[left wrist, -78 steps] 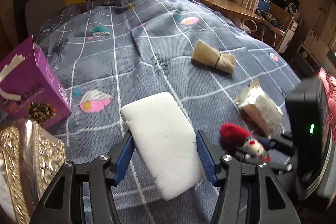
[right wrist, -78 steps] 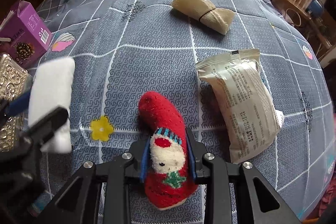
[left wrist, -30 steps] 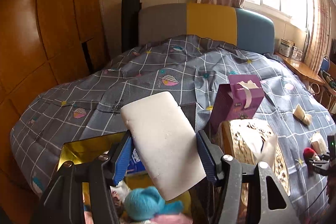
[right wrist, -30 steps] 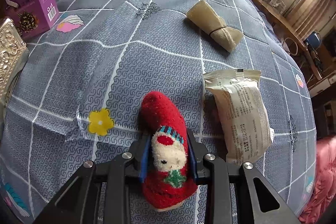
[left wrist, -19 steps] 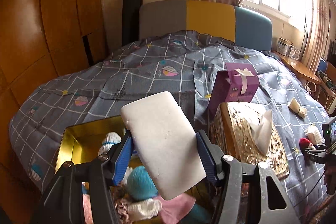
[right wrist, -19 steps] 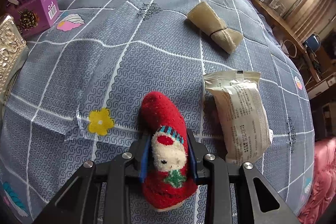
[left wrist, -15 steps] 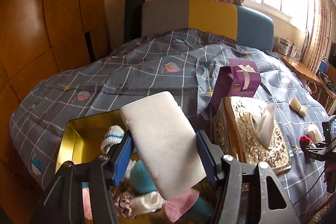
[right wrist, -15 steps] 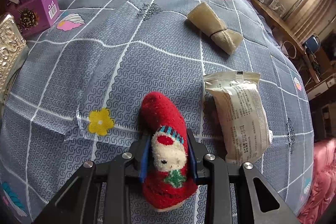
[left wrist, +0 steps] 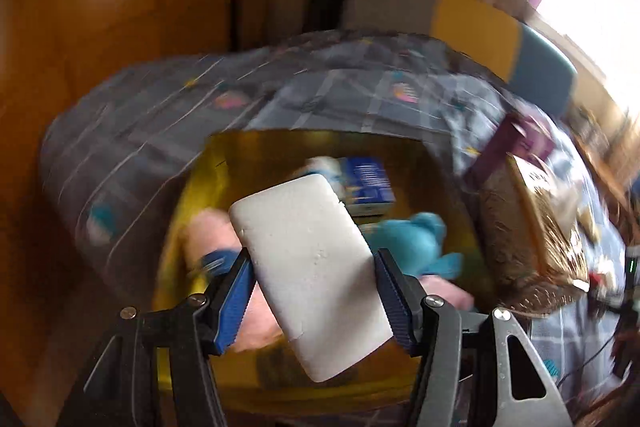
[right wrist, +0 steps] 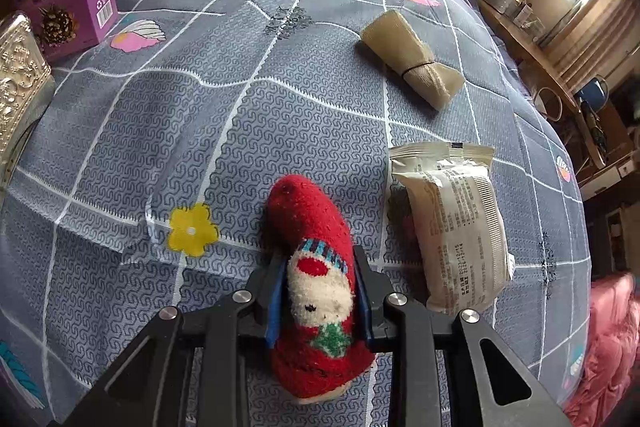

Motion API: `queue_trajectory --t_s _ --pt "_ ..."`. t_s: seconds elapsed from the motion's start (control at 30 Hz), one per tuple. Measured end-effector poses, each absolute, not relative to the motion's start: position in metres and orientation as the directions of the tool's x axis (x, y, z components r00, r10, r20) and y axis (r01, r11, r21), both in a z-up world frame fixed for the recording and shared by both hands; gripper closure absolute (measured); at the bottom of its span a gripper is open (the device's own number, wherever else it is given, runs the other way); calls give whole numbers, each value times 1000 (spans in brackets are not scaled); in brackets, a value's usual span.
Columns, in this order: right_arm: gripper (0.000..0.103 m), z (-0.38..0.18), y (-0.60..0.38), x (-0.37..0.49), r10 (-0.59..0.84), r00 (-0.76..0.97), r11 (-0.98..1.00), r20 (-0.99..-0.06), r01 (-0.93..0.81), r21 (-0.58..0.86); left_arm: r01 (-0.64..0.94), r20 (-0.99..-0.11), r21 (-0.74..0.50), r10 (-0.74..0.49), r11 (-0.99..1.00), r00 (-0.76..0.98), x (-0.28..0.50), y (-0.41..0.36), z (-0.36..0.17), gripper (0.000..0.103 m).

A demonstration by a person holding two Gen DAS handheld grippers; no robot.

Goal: Organize soft objects
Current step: 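Carry the white sponge into the tray with the left tool while the right tool holds the sock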

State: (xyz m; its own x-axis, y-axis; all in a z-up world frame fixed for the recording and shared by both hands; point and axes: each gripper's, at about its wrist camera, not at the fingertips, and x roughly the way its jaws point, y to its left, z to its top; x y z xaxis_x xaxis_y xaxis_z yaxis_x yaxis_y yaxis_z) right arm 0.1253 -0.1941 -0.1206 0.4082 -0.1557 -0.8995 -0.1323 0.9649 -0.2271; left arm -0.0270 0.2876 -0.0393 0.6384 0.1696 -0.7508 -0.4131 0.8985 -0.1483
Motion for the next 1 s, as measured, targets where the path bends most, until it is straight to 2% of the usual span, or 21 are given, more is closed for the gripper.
queue_trajectory --t_s 0.13,0.37,0.57,0.67,0.87,1.0 --pt "74 -120 -194 124 -159 410 964 -898 -134 -232 -460 -762 -249 120 853 636 -44 313 -48 43" --pt "73 -120 -192 123 -166 413 961 -895 -136 -241 -446 -771 -276 81 851 632 -32 311 -56 43" --pt "73 -119 -190 120 -173 416 958 -893 -140 -251 -455 -756 -137 204 880 622 11 322 -44 42" --pt "73 -119 -191 121 -172 416 958 -893 -139 -250 -450 -762 -121 208 885 613 33 334 -47 40" --pt "73 -120 -192 123 -173 414 959 -894 -135 -248 -455 -840 -60 201 889 504 75 356 -84 35" --pt "73 -121 -194 124 -170 412 961 -895 -133 -244 -478 -831 -80 207 875 517 67 358 -87 30"
